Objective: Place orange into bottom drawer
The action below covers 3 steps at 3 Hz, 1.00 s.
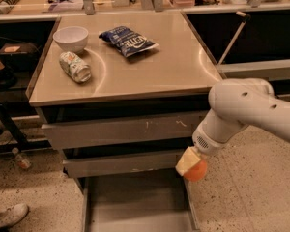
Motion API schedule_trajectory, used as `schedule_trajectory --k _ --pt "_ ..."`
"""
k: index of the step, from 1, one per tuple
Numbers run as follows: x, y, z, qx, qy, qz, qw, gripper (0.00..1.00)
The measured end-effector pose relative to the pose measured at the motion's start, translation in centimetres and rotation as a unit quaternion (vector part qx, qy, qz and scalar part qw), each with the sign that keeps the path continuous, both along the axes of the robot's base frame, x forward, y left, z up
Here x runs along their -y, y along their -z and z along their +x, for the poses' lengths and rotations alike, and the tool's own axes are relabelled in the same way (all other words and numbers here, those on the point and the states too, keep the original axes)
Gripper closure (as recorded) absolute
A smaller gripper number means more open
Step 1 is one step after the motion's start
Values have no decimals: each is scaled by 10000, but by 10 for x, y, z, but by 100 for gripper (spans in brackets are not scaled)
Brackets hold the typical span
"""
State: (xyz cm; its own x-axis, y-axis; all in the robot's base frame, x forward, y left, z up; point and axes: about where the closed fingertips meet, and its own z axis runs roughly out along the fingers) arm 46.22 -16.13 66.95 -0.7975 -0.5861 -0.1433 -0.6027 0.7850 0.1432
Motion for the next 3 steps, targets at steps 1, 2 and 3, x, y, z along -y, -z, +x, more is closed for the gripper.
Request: schedule_trajectory --k 1,2,3 --pt "-17 61 -17 -557 105 169 9983 100" --pt "-17 67 -18 -622 108 182 9978 100" --pt "-19 84 -16 -593 246 392 9972 100"
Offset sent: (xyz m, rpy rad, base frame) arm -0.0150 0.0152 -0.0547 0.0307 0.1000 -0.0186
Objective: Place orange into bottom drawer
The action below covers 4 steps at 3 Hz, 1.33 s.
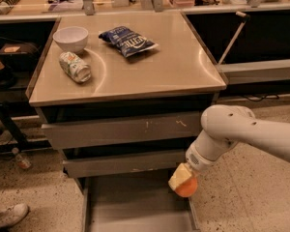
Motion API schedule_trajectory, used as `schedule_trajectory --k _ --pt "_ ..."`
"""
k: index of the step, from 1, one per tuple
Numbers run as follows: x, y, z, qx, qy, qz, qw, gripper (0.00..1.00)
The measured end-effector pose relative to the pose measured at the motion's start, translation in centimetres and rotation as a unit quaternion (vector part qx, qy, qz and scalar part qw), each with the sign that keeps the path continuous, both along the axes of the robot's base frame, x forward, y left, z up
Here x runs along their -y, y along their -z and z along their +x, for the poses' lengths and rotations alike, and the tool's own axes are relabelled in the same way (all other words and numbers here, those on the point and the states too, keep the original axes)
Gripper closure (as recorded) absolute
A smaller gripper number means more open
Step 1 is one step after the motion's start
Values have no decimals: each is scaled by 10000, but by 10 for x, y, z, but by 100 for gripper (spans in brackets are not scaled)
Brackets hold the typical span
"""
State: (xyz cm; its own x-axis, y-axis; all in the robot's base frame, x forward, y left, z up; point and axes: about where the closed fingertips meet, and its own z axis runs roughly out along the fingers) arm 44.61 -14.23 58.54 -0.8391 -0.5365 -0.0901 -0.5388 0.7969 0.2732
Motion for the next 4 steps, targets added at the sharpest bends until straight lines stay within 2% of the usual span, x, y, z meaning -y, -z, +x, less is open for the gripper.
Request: schedule_trajectory --k 1,2,3,4 --pt "-3 44 19 29 501 295 9983 100" --pt "2 84 49 144 1172 627 9910 100" --pt "-1 131 64 -55 1704 917 9811 100" --pt "-4 144 59 -164 1716 939 9805 100"
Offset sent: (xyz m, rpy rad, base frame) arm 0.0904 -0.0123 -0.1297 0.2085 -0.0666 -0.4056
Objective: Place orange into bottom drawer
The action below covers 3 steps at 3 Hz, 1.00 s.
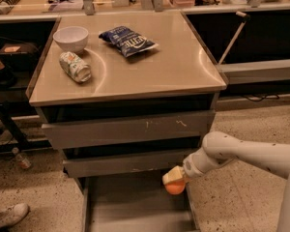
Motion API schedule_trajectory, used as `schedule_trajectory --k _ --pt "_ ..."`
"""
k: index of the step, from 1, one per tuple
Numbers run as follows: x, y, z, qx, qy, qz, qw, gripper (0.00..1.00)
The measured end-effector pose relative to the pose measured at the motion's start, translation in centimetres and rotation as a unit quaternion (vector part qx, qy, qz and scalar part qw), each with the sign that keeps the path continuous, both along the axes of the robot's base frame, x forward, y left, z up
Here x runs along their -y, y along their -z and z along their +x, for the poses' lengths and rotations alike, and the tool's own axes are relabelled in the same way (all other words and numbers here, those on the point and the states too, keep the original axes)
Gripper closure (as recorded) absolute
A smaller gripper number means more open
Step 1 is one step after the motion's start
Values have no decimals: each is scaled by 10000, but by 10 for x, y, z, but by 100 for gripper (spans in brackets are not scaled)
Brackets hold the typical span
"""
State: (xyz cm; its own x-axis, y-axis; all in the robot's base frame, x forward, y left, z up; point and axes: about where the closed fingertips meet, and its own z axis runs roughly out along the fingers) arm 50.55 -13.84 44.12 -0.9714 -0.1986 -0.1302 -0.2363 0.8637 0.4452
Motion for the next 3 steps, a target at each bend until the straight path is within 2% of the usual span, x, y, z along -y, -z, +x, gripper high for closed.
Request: schedule_trajectory --k 1,2,3 --pt "-14 27 -12 -214 44 171 9996 100" --pt "-45 66 -21 -474 157 440 9978 100" --pt "-76 98 -18 -646 233 696 9952 100"
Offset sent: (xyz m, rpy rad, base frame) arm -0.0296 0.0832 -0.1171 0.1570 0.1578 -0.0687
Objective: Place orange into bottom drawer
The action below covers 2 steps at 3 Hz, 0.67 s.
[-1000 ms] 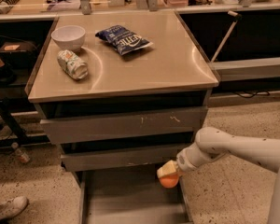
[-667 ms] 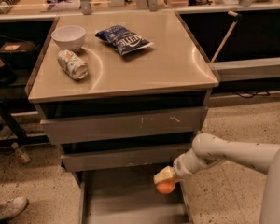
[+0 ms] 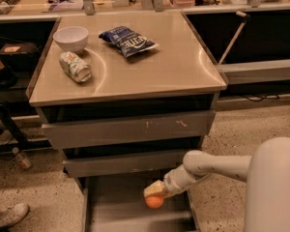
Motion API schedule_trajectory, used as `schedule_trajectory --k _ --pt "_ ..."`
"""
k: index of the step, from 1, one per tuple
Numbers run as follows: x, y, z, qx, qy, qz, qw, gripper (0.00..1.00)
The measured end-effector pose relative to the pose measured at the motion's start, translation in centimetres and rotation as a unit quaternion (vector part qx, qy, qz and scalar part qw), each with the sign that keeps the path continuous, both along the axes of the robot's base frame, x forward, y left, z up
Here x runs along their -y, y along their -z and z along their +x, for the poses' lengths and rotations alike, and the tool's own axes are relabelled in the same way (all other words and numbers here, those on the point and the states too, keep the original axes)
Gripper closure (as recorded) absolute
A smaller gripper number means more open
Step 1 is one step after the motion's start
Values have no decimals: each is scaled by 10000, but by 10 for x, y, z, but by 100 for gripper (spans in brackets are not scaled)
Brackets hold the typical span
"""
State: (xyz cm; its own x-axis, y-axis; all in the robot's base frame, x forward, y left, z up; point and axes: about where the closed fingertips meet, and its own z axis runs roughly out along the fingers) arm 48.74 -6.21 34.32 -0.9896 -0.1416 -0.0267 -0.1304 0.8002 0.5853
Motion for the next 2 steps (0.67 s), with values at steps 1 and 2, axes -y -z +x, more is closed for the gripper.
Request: schedule_trajectory --k 1,2 --pt "-31 31 -8 -320 72 253 9991 100" --pt "-32 36 -12 -378 73 263 9989 100"
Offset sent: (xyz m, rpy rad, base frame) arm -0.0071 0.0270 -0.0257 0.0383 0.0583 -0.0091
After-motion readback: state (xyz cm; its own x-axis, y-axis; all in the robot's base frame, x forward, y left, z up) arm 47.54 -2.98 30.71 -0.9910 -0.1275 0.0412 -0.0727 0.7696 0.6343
